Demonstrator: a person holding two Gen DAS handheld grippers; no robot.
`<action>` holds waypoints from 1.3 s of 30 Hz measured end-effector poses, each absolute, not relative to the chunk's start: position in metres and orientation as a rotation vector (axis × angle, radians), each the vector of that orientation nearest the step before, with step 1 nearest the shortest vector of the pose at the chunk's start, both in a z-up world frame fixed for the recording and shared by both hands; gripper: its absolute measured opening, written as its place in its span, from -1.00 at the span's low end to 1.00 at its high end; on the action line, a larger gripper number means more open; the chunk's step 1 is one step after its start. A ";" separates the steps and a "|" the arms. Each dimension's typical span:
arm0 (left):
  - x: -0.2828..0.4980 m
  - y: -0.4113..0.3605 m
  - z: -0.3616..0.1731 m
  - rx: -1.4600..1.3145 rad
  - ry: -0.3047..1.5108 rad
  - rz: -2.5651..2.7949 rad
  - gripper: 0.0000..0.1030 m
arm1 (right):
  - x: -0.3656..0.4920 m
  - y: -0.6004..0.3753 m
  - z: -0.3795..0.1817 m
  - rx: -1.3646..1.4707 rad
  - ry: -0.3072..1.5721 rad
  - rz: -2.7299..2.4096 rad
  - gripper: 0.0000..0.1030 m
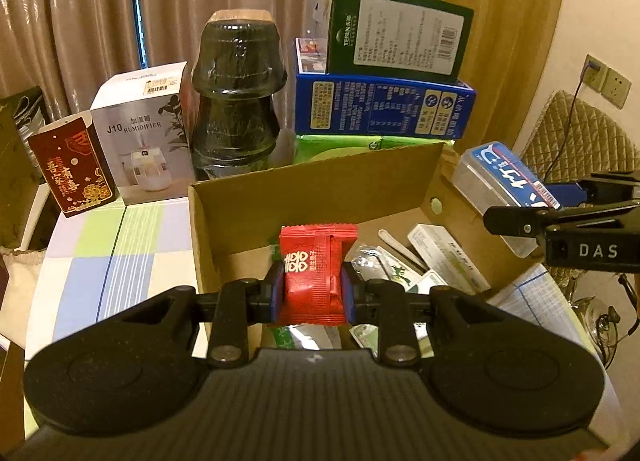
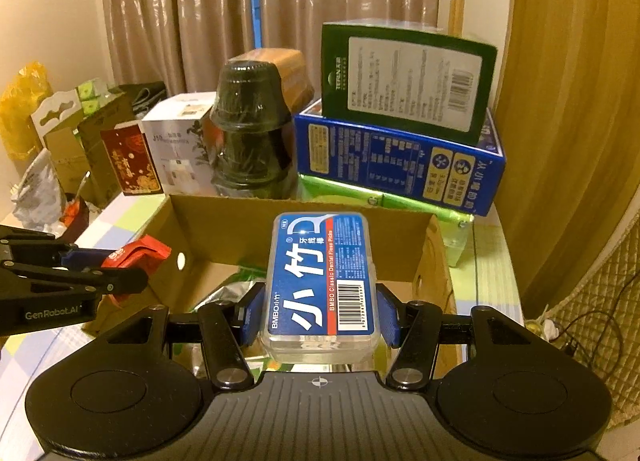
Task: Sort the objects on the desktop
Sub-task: 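Open both grippers to drop the red candy and toothpick case inside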
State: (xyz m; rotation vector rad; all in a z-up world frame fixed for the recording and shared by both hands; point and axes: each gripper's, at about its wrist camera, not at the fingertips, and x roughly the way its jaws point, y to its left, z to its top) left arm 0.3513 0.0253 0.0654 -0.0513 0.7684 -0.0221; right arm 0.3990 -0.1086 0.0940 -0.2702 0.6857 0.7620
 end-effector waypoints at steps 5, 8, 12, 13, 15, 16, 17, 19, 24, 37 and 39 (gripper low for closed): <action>0.365 0.029 0.060 -0.051 0.781 -0.024 -0.54 | 0.411 -0.098 0.088 -0.271 0.702 0.749 0.04; 0.373 0.031 0.057 -0.053 0.787 -0.023 -0.54 | 0.416 -0.092 0.087 -0.274 0.699 0.746 0.04; 0.380 0.033 0.053 -0.052 0.785 -0.021 -0.54 | 0.422 -0.084 0.085 -0.264 0.697 0.746 0.04; 0.381 0.033 0.052 -0.053 0.784 -0.020 -0.54 | 0.423 -0.083 0.085 -0.257 0.694 0.752 0.04; 0.383 0.033 0.050 -0.055 0.779 -0.019 -0.53 | 0.426 -0.082 0.084 -0.245 0.674 0.776 0.05; 0.385 0.033 0.049 -0.054 0.779 -0.022 -0.52 | 0.427 -0.080 0.084 -0.249 0.669 0.773 0.24; 0.387 0.033 0.048 -0.045 0.778 -0.019 -0.39 | 0.427 -0.081 0.084 -0.247 0.665 0.765 0.56; 0.388 0.034 0.045 -0.041 0.776 0.007 -0.04 | 0.425 -0.083 0.084 -0.244 0.659 0.774 0.60; 0.382 0.038 0.041 -0.052 0.767 0.017 -0.04 | 0.421 -0.087 0.081 -0.267 0.675 0.769 0.60; 0.352 0.038 0.048 -0.035 0.766 0.012 -0.04 | 0.398 -0.105 0.087 -0.253 0.700 0.781 0.60; 0.346 0.038 0.050 -0.029 0.761 0.013 -0.04 | 0.391 -0.109 0.089 -0.253 0.697 0.785 0.60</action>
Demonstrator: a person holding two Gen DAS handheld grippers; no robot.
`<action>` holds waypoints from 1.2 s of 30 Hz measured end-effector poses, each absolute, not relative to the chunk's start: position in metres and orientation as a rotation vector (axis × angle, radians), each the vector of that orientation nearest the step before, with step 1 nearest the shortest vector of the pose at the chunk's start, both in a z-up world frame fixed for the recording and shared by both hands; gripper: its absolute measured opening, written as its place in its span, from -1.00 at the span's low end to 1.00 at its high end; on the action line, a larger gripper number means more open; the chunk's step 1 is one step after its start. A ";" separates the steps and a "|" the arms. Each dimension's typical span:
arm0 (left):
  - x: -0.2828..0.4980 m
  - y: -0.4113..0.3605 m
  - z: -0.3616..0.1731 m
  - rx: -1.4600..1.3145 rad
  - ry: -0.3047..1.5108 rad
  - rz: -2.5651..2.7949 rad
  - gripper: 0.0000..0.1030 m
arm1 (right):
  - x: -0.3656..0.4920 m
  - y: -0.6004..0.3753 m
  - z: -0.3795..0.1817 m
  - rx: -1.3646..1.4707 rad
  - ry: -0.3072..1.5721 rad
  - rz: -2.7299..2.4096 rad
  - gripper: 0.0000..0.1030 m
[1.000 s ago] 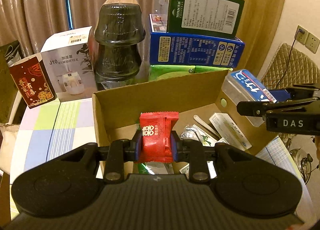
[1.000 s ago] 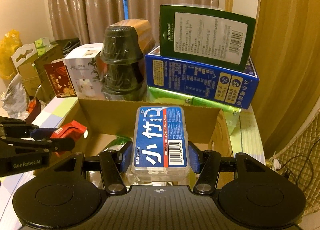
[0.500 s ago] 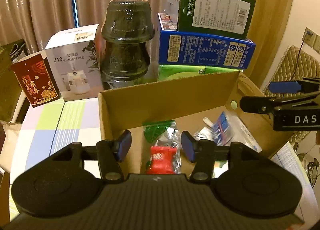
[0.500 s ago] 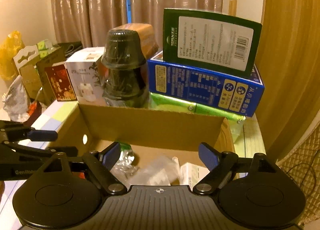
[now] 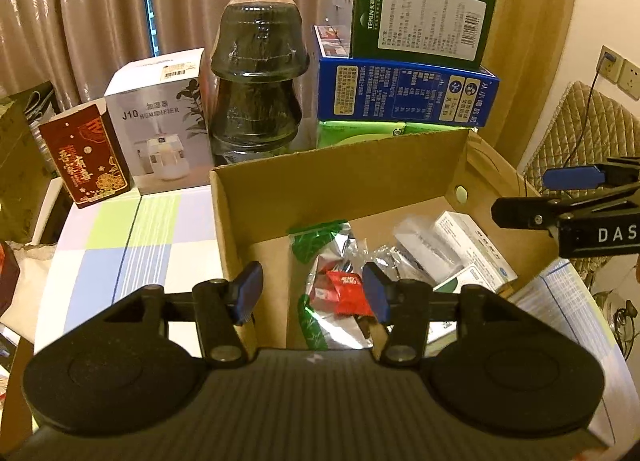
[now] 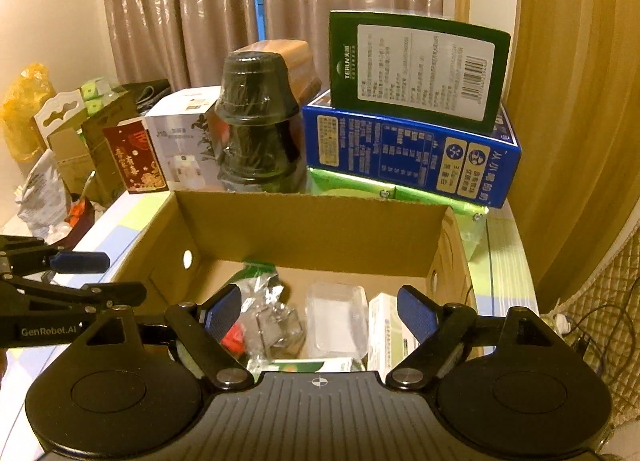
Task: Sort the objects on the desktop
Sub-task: 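Open both grippers to drop the red candy and toothpick case inside, then withdraw both grippers back over the white plug adapter and black cable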
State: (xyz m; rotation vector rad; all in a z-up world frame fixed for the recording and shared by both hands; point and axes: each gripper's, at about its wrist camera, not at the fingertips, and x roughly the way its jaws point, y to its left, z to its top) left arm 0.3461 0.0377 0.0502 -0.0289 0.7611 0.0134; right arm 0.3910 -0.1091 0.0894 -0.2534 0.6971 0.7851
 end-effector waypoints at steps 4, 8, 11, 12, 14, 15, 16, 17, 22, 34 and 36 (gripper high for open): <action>0.331 0.038 0.058 -0.032 0.748 0.013 -0.04 | 0.378 -0.117 0.095 -0.251 0.694 0.788 0.60; 0.315 0.037 0.065 -0.034 0.740 0.012 -0.03 | 0.364 -0.126 0.100 -0.251 0.698 0.785 0.61; 0.299 0.038 0.068 -0.044 0.729 0.012 0.03 | 0.351 -0.133 0.103 -0.249 0.704 0.788 0.62; 0.293 0.038 0.069 -0.049 0.728 0.010 0.03 | 0.346 -0.135 0.104 -0.248 0.705 0.788 0.62; 0.282 0.038 0.069 -0.059 0.729 0.009 0.03 | 0.337 -0.139 0.105 -0.245 0.711 0.788 0.63; 0.276 0.037 0.068 -0.064 0.731 0.009 0.03 | 0.332 -0.140 0.106 -0.246 0.715 0.788 0.63; 0.270 0.037 0.068 -0.067 0.732 0.009 0.04 | 0.327 -0.142 0.106 -0.246 0.716 0.789 0.63; 0.266 0.036 0.068 -0.068 0.734 0.010 0.05 | 0.322 -0.145 0.107 -0.245 0.716 0.789 0.63; 0.238 0.037 0.069 -0.082 0.735 0.019 0.15 | 0.301 -0.156 0.109 -0.231 0.719 0.789 0.66; 0.187 0.044 0.071 -0.091 0.735 0.057 0.54 | 0.263 -0.176 0.103 -0.221 0.731 0.791 0.72; 0.180 0.046 0.070 -0.096 0.730 0.065 0.63 | 0.258 -0.180 0.098 -0.213 0.737 0.786 0.73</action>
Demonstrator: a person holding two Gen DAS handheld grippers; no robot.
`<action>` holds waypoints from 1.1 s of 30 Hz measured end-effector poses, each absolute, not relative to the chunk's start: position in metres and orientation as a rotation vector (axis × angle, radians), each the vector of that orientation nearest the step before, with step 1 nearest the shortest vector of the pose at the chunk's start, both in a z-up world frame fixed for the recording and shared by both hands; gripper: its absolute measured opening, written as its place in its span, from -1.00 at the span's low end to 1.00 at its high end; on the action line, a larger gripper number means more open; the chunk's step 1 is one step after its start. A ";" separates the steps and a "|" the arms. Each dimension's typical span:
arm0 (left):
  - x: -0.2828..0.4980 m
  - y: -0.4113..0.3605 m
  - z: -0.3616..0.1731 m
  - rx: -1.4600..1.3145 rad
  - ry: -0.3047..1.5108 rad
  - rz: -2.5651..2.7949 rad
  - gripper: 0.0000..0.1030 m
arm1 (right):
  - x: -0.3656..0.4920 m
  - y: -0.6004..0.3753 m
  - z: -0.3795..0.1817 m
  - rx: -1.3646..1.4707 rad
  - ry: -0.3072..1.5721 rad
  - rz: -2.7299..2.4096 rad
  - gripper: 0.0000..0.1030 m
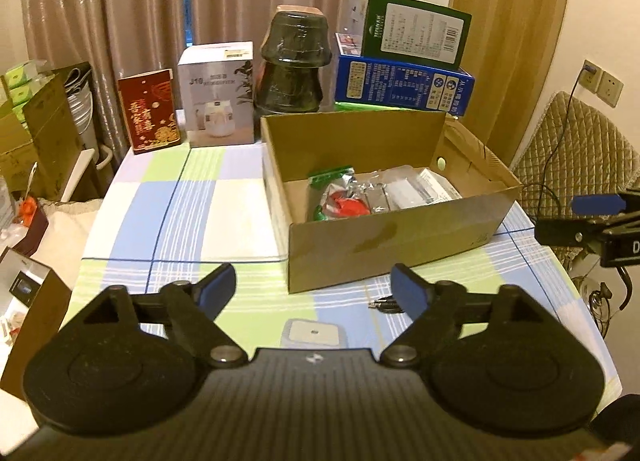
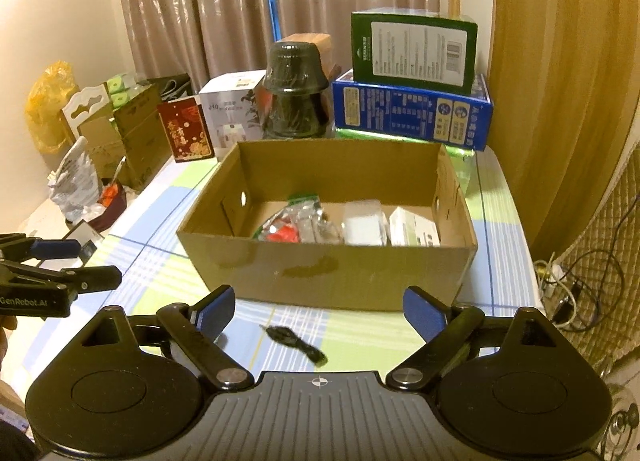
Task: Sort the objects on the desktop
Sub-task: 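Withdraw both grippers back over the white plug adapter and black cable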
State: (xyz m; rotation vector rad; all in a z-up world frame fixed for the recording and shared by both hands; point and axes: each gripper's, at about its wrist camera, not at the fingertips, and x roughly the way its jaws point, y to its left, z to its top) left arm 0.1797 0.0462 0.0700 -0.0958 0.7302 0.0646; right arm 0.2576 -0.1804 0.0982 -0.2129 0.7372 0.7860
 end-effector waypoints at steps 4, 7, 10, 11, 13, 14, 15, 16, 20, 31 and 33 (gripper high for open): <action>0.170 0.049 0.063 -0.092 0.738 0.074 0.71 | 0.249 -0.190 0.085 -0.195 0.753 0.771 0.77; 0.164 0.052 0.055 -0.095 0.742 0.078 0.76 | 0.246 -0.198 0.068 -0.164 0.776 0.761 0.79; 0.160 0.057 0.041 -0.107 0.753 0.084 0.79 | 0.243 -0.202 0.050 -0.170 0.791 0.760 0.80; 0.159 0.058 0.036 -0.114 0.758 0.083 0.79 | 0.242 -0.202 0.045 -0.179 0.795 0.762 0.80; 0.158 0.060 0.025 -0.121 0.769 0.074 0.80 | 0.241 -0.201 0.033 -0.199 0.802 0.768 0.80; 0.158 0.060 0.019 -0.119 0.774 0.070 0.80 | 0.241 -0.201 0.028 -0.207 0.804 0.774 0.80; 0.157 0.060 0.014 -0.116 0.781 0.066 0.80 | 0.241 -0.201 0.023 -0.213 0.803 0.780 0.80; 0.157 0.060 0.007 -0.112 0.790 0.057 0.80 | 0.241 -0.201 0.018 -0.218 0.803 0.786 0.80; 0.159 0.055 -0.011 -0.076 0.807 0.024 0.80 | 0.244 -0.198 0.003 -0.221 0.799 0.808 0.80; 0.180 0.042 -0.044 0.004 0.782 -0.054 0.80 | 0.262 -0.171 -0.036 -0.297 0.743 0.916 0.77; 0.184 0.045 -0.048 0.007 0.782 -0.057 0.80 | 0.267 -0.165 -0.041 -0.322 0.734 0.943 0.73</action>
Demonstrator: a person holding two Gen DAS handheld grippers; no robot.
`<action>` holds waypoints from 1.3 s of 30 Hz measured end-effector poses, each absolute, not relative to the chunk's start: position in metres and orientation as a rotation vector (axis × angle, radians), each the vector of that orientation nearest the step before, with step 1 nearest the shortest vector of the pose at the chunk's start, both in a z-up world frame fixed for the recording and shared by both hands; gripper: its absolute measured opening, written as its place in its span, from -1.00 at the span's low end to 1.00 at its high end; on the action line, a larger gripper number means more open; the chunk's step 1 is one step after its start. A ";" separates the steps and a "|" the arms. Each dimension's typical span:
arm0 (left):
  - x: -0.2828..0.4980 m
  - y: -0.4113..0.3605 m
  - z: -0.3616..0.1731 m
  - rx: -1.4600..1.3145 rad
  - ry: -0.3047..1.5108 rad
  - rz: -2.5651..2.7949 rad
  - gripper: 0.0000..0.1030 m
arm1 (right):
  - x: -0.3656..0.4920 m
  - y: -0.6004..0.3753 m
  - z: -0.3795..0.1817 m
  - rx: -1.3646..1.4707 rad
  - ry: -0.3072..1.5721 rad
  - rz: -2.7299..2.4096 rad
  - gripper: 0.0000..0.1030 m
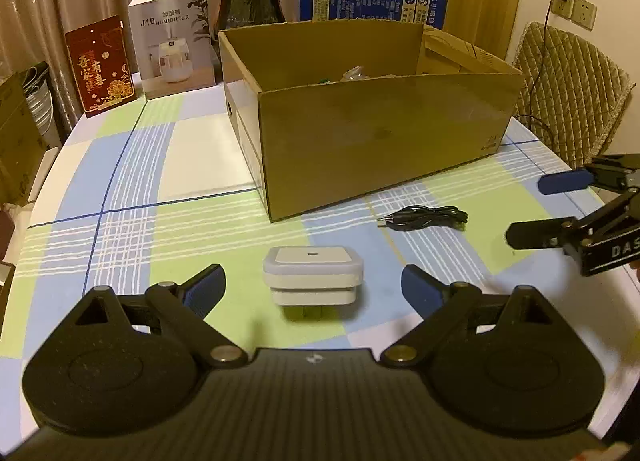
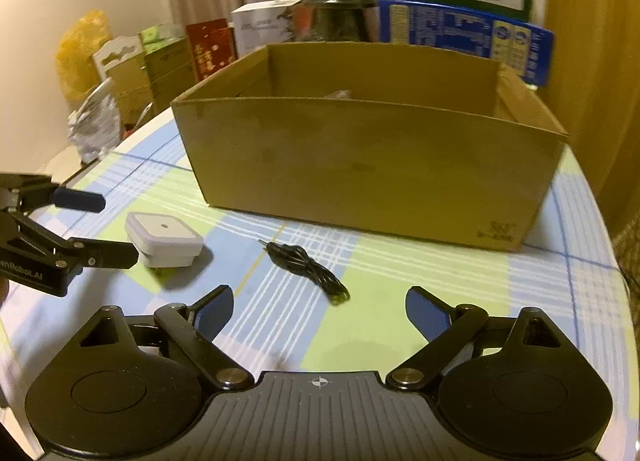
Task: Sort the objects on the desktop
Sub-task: 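Withdraw both grippers back over the white plug adapter and black cable, then grasp the white plug adapter with the left gripper while the right gripper grasps the black cable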
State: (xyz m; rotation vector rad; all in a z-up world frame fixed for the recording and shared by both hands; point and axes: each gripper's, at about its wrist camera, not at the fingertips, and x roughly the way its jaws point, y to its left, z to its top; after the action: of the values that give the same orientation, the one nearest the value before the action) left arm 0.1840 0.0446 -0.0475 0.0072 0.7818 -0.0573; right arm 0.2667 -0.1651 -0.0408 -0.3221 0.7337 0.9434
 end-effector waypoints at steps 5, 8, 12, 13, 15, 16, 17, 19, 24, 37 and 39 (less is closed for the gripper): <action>0.193 0.051 -0.051 0.026 0.780 -0.056 0.79 | 0.279 -0.146 -0.056 -0.398 0.725 0.996 0.54; 0.200 0.056 -0.048 0.021 0.763 -0.048 0.78 | 0.288 -0.139 -0.065 -0.420 0.734 0.999 0.38; 0.207 0.060 -0.049 0.029 0.757 -0.048 0.77 | 0.294 -0.130 -0.075 -0.462 0.719 1.013 0.26; 0.209 0.060 -0.050 0.034 0.760 -0.050 0.77 | 0.297 -0.128 -0.077 -0.459 0.719 1.020 0.20; 0.212 0.060 -0.052 0.045 0.766 -0.056 0.77 | 0.299 -0.124 -0.080 -0.456 0.718 1.037 0.11; 0.213 0.060 -0.054 0.046 0.767 -0.062 0.77 | 0.300 -0.121 -0.081 -0.462 0.717 1.044 0.08; 0.214 0.060 -0.055 0.045 0.769 -0.068 0.77 | 0.300 -0.119 -0.084 -0.472 0.714 1.053 0.04; 0.216 0.060 -0.059 0.045 0.782 -0.075 0.77 | 0.299 -0.115 -0.088 -0.493 0.716 1.059 -0.01; 0.217 0.052 -0.064 0.066 0.798 -0.105 0.77 | 0.300 -0.115 -0.092 -0.491 0.746 1.071 -0.26; 0.221 0.041 -0.072 0.147 0.791 -0.199 0.76 | 0.288 -0.121 -0.083 -0.448 0.835 1.064 -0.81; 0.221 0.037 -0.074 0.187 0.782 -0.224 0.76 | 0.286 -0.122 -0.083 -0.455 0.832 1.063 -0.81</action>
State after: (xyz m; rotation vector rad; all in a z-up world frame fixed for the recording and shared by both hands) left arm 0.2213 0.0367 -0.0740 0.1875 0.7820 -0.2238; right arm 0.2861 -0.1220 -0.0828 -0.4547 0.8324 1.0627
